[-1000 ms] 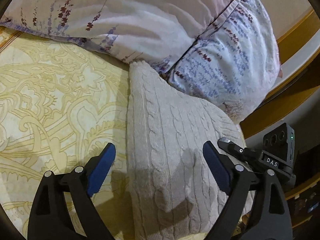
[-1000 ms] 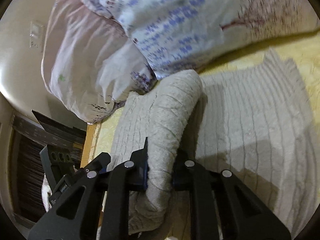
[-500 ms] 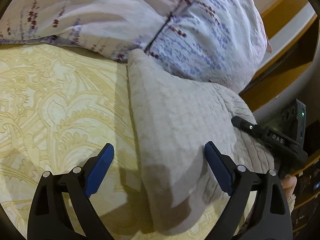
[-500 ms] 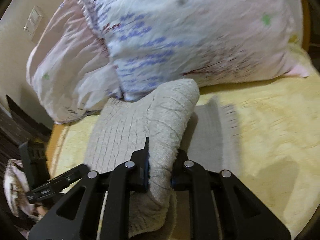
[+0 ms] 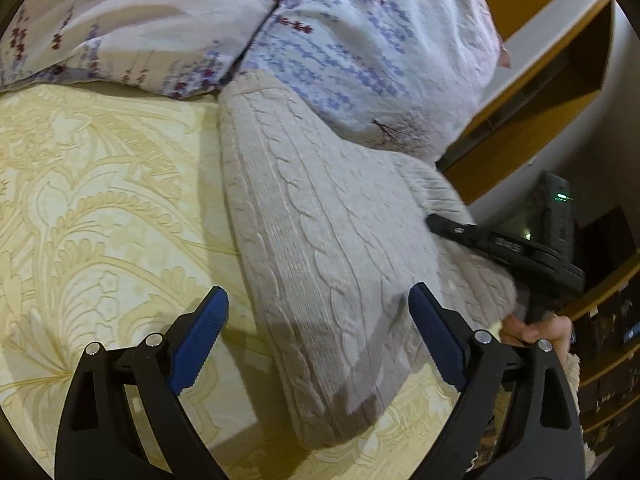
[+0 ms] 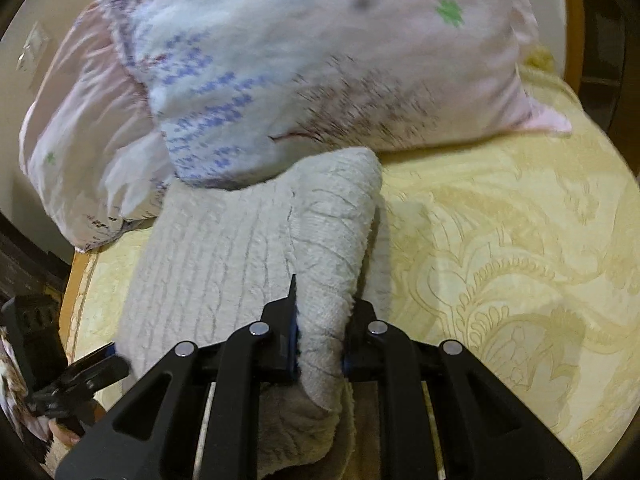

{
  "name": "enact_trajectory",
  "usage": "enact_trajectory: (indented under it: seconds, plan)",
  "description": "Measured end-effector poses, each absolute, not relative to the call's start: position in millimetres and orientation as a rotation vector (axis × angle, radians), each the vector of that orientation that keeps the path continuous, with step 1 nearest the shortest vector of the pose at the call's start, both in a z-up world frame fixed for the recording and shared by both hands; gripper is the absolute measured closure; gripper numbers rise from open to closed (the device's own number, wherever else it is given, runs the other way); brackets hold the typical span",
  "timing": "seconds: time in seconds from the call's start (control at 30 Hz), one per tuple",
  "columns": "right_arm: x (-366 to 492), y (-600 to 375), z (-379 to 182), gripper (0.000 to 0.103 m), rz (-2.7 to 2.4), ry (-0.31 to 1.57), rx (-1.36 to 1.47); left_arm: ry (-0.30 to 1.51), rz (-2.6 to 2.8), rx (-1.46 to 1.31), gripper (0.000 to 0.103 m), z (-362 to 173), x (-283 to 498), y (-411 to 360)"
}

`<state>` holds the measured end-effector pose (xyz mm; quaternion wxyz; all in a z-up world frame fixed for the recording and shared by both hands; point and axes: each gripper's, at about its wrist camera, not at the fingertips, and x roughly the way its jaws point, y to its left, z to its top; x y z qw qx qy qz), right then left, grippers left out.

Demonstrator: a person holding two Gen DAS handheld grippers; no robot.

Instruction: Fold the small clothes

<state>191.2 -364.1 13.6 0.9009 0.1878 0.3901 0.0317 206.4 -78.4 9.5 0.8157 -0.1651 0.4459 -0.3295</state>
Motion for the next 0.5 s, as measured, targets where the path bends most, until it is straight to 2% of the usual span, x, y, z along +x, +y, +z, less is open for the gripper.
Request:
enact_trajectory:
  seconds: [0.2,0.23,0.27,0.43,0.5]
  plan:
    - [168.5,-381.4,13.9,0.068,0.104,0.783,0.518,0.929,-0.721,-0.301,0.009,8.1,201.4,-87.9]
    - [159.9,-383.3,16.2,0.059,0.115,0.767,0.531,0.930,-0.718,-0.298,0.009,7.6,201.8,-89.4]
    - [147.9,-384.8,18.3,0.056,0.133,0.748,0.546,0.932,-0.715,-0.294,0.008,6.6,201.8,-89.7]
    - [111.6,-377.6,18.7,0.057,0.177,0.725,0.541,0.954,-0.705,-0.290,0.005,4.1,204.4,-89.2]
    - [104.0,-369.2,15.5,0.065,0.184,0.730,0.516,0.954,-0.700,-0.290,0.002,4.5,204.9,-87.6]
